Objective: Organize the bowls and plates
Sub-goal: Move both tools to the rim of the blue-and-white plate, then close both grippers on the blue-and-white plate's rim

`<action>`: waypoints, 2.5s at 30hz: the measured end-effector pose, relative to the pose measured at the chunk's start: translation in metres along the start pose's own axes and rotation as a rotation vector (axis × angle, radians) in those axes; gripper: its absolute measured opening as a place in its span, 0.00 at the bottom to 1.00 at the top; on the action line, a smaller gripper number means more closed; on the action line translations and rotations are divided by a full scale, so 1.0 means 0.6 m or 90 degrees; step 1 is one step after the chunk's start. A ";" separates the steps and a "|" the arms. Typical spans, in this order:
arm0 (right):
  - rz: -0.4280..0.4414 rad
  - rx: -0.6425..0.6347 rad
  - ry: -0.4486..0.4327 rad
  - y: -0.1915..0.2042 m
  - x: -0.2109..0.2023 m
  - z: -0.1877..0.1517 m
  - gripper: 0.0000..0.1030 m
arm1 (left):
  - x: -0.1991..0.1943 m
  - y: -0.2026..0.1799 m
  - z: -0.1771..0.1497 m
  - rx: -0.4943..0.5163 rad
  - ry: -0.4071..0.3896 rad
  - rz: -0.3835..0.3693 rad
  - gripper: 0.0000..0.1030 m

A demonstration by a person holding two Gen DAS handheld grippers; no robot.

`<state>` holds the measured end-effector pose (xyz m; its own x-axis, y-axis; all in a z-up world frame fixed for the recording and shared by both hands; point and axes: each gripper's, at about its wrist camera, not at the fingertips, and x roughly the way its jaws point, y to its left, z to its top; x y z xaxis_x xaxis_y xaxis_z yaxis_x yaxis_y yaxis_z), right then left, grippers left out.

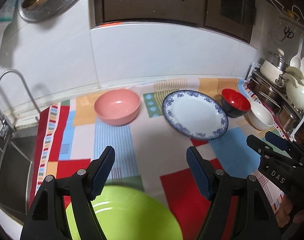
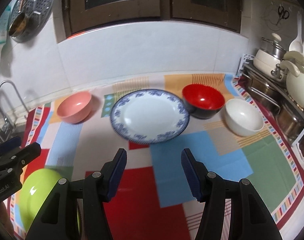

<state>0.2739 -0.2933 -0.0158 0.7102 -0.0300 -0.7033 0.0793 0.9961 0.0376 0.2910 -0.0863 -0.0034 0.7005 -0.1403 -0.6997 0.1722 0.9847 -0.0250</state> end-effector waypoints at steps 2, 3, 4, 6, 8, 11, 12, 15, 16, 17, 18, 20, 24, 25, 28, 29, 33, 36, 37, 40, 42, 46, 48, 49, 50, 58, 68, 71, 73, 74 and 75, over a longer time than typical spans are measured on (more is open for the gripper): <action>-0.005 0.001 -0.006 -0.008 0.004 0.008 0.56 | 0.009 -0.007 0.013 0.006 -0.002 0.000 0.71; -0.006 0.002 -0.008 -0.013 0.007 0.014 0.56 | 0.014 -0.010 0.020 0.009 -0.003 0.000 0.71; -0.009 0.003 -0.010 -0.015 0.009 0.016 0.56 | 0.019 -0.014 0.027 0.014 -0.005 0.001 0.71; -0.013 0.006 -0.012 -0.022 0.019 0.026 0.56 | 0.032 -0.023 0.042 0.027 -0.008 0.005 0.71; -0.014 0.014 -0.012 -0.031 0.030 0.035 0.56 | 0.047 -0.030 0.056 0.039 -0.007 0.005 0.72; -0.017 0.026 -0.011 -0.045 0.049 0.048 0.56 | 0.072 -0.039 0.074 0.057 -0.005 0.007 0.71; -0.018 0.029 -0.011 -0.049 0.056 0.052 0.56 | 0.078 -0.041 0.079 0.061 -0.004 0.007 0.71; -0.023 0.037 -0.006 -0.057 0.082 0.061 0.56 | 0.107 -0.048 0.096 0.073 0.004 0.004 0.71; -0.022 0.040 -0.004 -0.060 0.089 0.063 0.56 | 0.117 -0.050 0.101 0.076 0.006 0.005 0.71; -0.021 0.044 -0.002 -0.062 0.100 0.066 0.56 | 0.130 -0.051 0.108 0.078 0.009 0.005 0.71; -0.022 0.047 0.002 -0.064 0.108 0.068 0.56 | 0.138 -0.052 0.111 0.080 0.010 0.006 0.71; -0.024 0.056 0.008 -0.069 0.128 0.072 0.56 | 0.158 -0.054 0.120 0.085 0.014 0.001 0.71; -0.032 0.071 0.020 -0.078 0.168 0.076 0.56 | 0.201 -0.058 0.134 0.103 0.024 0.008 0.71; -0.034 0.078 0.026 -0.082 0.180 0.077 0.56 | 0.214 -0.059 0.137 0.109 0.027 0.010 0.71; -0.045 0.092 0.036 -0.087 0.206 0.079 0.56 | 0.250 -0.059 0.144 0.116 0.043 0.010 0.71; -0.049 0.099 0.039 -0.091 0.217 0.081 0.56 | 0.261 -0.060 0.146 0.116 0.050 0.008 0.71; -0.062 0.124 0.050 -0.100 0.252 0.081 0.56 | 0.306 -0.063 0.152 0.122 0.072 0.001 0.71; -0.070 0.138 0.057 -0.106 0.273 0.079 0.56 | 0.336 -0.064 0.155 0.125 0.087 0.000 0.71; -0.072 0.142 0.060 -0.108 0.280 0.079 0.56 | 0.346 -0.065 0.156 0.124 0.094 -0.002 0.71; -0.083 0.152 0.069 -0.112 0.297 0.078 0.56 | 0.369 -0.068 0.159 0.128 0.105 -0.008 0.71; -0.087 0.161 0.074 -0.115 0.307 0.076 0.56 | 0.385 -0.069 0.161 0.130 0.111 -0.005 0.71; -0.097 0.164 0.078 -0.111 0.321 0.076 0.56 | 0.413 -0.067 0.162 0.124 0.128 -0.016 0.70; -0.100 0.163 0.080 -0.109 0.328 0.076 0.56 | 0.422 -0.068 0.161 0.127 0.132 -0.013 0.70; -0.099 0.164 0.082 -0.109 0.330 0.076 0.56 | 0.428 -0.069 0.160 0.128 0.135 -0.015 0.70; -0.098 0.166 0.083 -0.109 0.333 0.076 0.56 | 0.433 -0.069 0.160 0.127 0.138 -0.017 0.69; -0.104 0.172 0.082 -0.112 0.345 0.087 0.56 | 0.456 -0.070 0.167 0.124 0.150 -0.024 0.63; -0.109 0.157 0.082 -0.108 0.354 0.092 0.54 | 0.468 -0.076 0.180 0.139 0.172 -0.044 0.44; -0.108 0.148 0.082 -0.103 0.353 0.091 0.49 | 0.468 -0.085 0.180 0.145 0.178 -0.052 0.38; -0.105 0.143 0.081 -0.102 0.353 0.091 0.44 | 0.469 -0.087 0.181 0.146 0.179 -0.050 0.38; -0.105 0.139 0.081 -0.100 0.352 0.091 0.43 | 0.468 -0.088 0.181 0.147 0.178 -0.049 0.37; -0.106 0.137 0.081 -0.098 0.351 0.090 0.43 | 0.468 -0.089 0.181 0.147 0.177 -0.048 0.37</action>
<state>0.4567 -0.3626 -0.1280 0.5829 -0.1674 -0.7951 0.3436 0.9375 0.0546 0.5535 -0.1896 -0.1209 0.4708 -0.1469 -0.8699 0.3900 0.9191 0.0558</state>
